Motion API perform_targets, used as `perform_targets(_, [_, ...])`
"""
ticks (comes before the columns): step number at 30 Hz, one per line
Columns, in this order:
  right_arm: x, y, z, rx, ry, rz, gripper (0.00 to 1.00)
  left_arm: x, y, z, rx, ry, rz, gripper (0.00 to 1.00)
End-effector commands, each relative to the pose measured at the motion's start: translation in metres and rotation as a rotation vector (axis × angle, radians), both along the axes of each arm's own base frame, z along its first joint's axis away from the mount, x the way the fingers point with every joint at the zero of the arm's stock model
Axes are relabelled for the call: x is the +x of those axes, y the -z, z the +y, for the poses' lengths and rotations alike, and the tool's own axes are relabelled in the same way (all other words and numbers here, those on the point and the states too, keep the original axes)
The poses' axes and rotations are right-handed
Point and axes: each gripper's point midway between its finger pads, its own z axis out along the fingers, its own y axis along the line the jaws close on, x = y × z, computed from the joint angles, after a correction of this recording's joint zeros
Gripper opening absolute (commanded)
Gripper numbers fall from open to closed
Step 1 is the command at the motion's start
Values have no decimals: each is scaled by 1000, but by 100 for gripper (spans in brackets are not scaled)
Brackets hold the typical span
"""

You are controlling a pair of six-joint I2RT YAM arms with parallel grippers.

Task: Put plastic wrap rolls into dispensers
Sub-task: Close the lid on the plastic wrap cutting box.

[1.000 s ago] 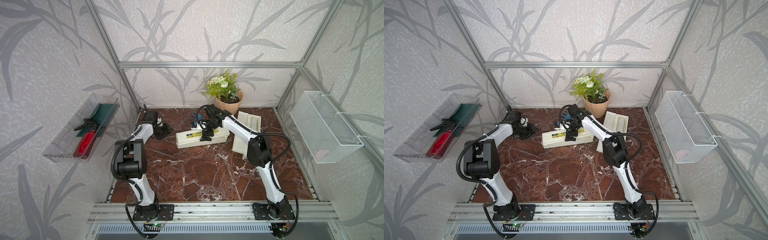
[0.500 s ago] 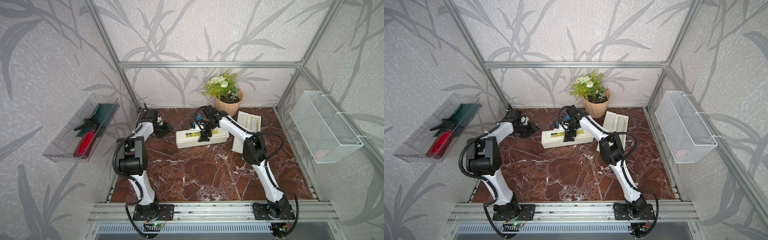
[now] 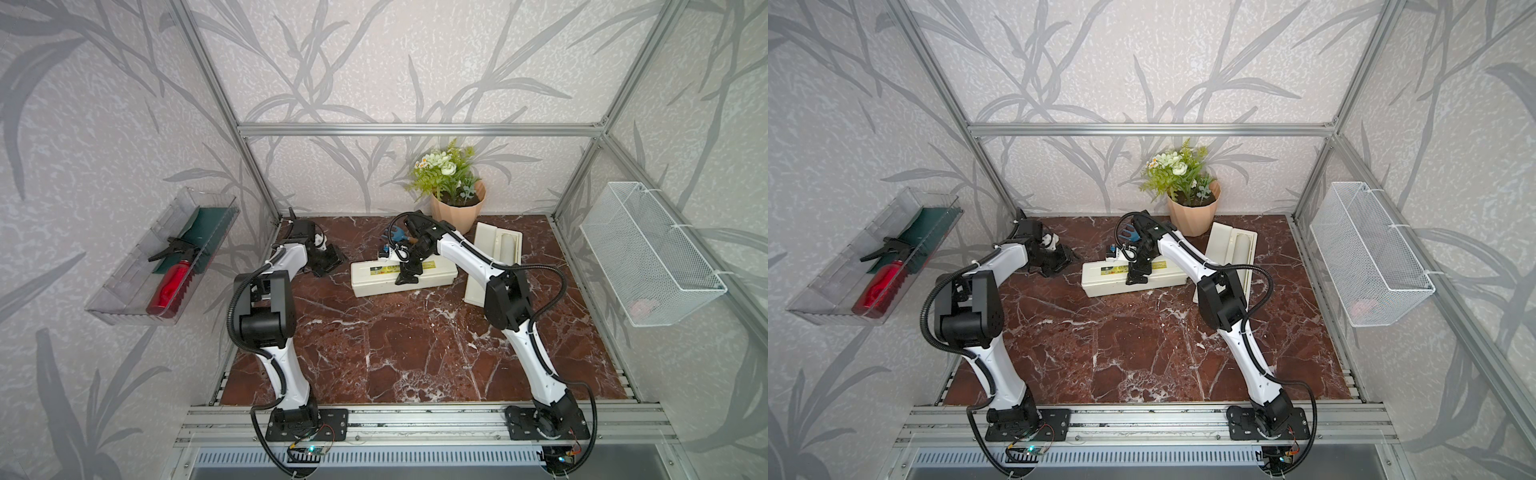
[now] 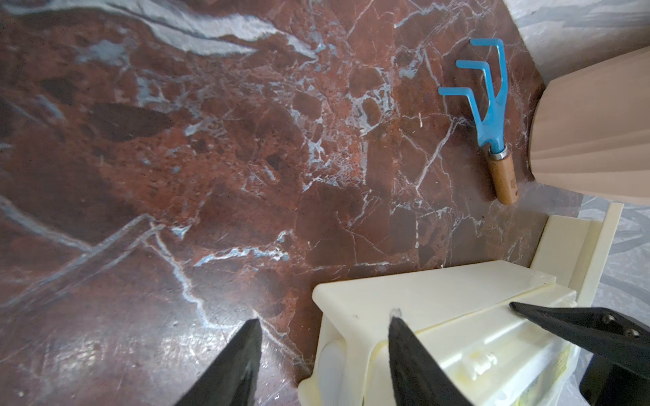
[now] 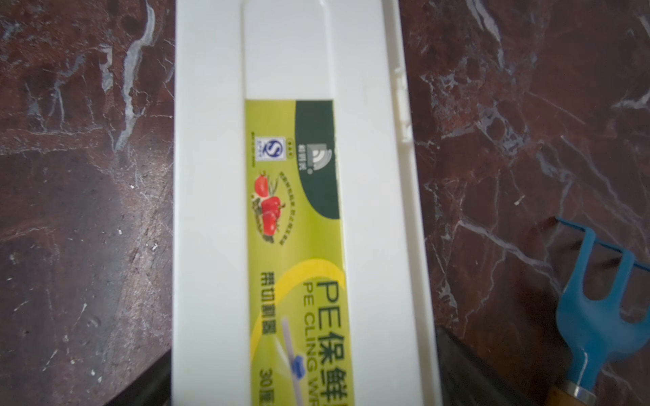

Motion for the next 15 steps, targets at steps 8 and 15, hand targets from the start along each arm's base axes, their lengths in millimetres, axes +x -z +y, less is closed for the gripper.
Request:
perform_targets(8, [16, 5, 10, -8, 2, -75, 100, -2, -19, -10, -32, 71, -61, 61])
perform_targets(15, [20, 3, 10, -3, 0, -91, 100, -20, -20, -24, -23, 137, -76, 68])
